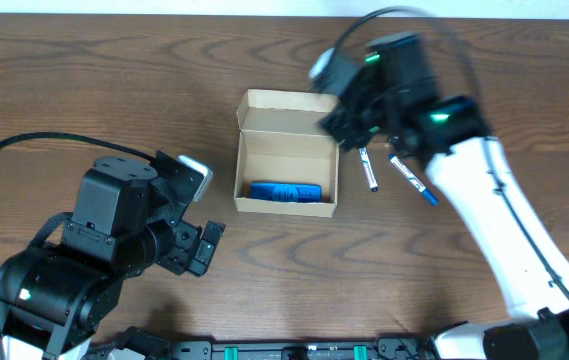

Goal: Pack container
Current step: 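Move the right gripper to the red stapler and grasp it, then lower the red stapler into the box beside the duster, release, then reach the right gripper to the black tape dispenser and grasp it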

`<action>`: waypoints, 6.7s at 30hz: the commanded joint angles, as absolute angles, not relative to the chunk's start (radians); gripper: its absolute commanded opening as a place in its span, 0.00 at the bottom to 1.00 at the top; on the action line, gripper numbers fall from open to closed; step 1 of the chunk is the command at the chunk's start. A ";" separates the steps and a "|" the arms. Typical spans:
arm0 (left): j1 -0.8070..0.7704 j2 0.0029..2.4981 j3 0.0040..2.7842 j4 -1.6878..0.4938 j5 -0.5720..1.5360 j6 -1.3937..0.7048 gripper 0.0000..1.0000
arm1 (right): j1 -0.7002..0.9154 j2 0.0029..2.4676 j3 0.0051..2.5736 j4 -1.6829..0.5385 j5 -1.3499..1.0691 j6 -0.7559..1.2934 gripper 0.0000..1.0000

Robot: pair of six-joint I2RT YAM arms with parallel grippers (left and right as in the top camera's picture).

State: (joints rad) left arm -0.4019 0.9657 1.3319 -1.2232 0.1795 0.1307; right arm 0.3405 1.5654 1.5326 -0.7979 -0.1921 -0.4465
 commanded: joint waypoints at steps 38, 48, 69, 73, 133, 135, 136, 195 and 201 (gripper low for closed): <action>-0.398 0.962 1.338 -1.223 0.175 0.127 0.95 | -0.001 2.111 1.524 -0.841 -0.019 -0.524 0.72; -0.398 0.962 1.338 -1.223 0.175 0.127 0.95 | -0.001 2.165 1.524 -0.796 -0.019 -0.525 0.54; -0.398 0.962 1.338 -1.223 0.175 0.127 0.95 | 0.028 2.028 1.635 -0.889 -0.034 -0.287 0.22; -0.398 0.962 1.338 -1.223 0.175 0.127 0.95 | 0.064 1.914 1.697 -0.920 -0.039 -0.273 0.22; -0.398 0.962 1.338 -1.223 0.175 0.127 0.95 | 0.564 2.117 1.686 -0.822 -0.338 -0.846 0.56; -0.398 0.962 1.338 -1.223 0.175 0.127 0.95 | 0.564 2.113 1.687 -0.824 -0.337 -0.833 0.56; -0.398 0.962 1.338 -1.223 0.175 0.127 0.95 | 0.564 2.107 1.687 -0.825 -0.337 -0.817 0.56; -0.398 0.962 1.338 -1.223 0.175 0.127 0.95 | 0.147 2.344 1.691 -0.384 -0.007 0.081 0.82; -0.398 0.962 1.338 -1.224 0.175 0.127 0.95 | 0.149 2.357 1.691 -0.383 -0.007 0.086 0.71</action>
